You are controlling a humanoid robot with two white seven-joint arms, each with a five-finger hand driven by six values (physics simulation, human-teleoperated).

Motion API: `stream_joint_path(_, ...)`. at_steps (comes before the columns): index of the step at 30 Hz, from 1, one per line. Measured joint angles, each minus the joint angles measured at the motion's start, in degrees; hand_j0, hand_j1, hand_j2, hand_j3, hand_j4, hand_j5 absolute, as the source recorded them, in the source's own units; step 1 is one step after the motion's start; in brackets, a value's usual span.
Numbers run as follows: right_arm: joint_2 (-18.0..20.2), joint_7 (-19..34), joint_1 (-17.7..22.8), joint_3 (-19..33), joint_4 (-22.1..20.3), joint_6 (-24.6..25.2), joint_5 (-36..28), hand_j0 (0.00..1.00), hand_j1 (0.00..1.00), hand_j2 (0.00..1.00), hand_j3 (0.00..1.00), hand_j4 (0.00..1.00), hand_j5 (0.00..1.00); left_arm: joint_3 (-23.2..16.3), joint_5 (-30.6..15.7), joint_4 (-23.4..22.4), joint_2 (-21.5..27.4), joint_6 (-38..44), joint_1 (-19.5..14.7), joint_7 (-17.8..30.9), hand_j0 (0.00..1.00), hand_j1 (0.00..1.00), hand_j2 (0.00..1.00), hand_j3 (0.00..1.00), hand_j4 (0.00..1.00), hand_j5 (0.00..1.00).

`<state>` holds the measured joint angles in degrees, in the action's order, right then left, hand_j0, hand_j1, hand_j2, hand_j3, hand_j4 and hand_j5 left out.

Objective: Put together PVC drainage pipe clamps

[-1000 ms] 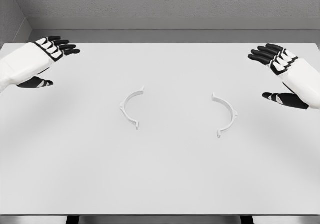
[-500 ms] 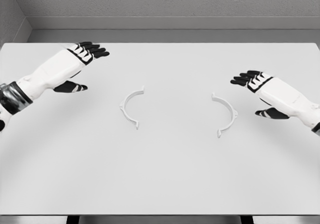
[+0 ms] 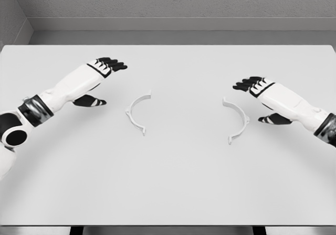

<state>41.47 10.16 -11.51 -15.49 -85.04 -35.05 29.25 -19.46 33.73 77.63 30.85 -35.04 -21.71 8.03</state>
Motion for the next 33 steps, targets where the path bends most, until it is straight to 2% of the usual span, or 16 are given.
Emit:
stream_joint_path(8, -0.4, 0.1, -0.7, -1.9, 1.0, 0.0, 0.0, 1.00, 1.00, 1.00, 1.00, 1.00, 1.00, -0.9, 0.0, -1.1, -0.1, 0.0, 0.5, 0.1, 1.00, 1.00, 1.00, 1.00, 1.00, 1.00)
stream_joint_path(14, -1.4, 0.1, -3.1, -3.3, 3.2, 0.0, 0.0, 1.00, 1.00, 1.00, 1.00, 1.00, 1.00, -1.0, 0.0, -3.0, 0.1, 0.0, -0.2, 0.1, 1.00, 1.00, 1.00, 1.00, 1.00, 1.00)
stream_joint_path(33, -3.1, 0.1, -4.9, -4.5, 8.0, 0.0, 0.3, 1.00, 1.00, 1.00, 1.00, 1.00, 1.00, -2.6, 0.1, -5.9, -2.2, 0.0, -1.9, 0.2, 1.00, 1.00, 1.00, 1.00, 1.00, 1.00)
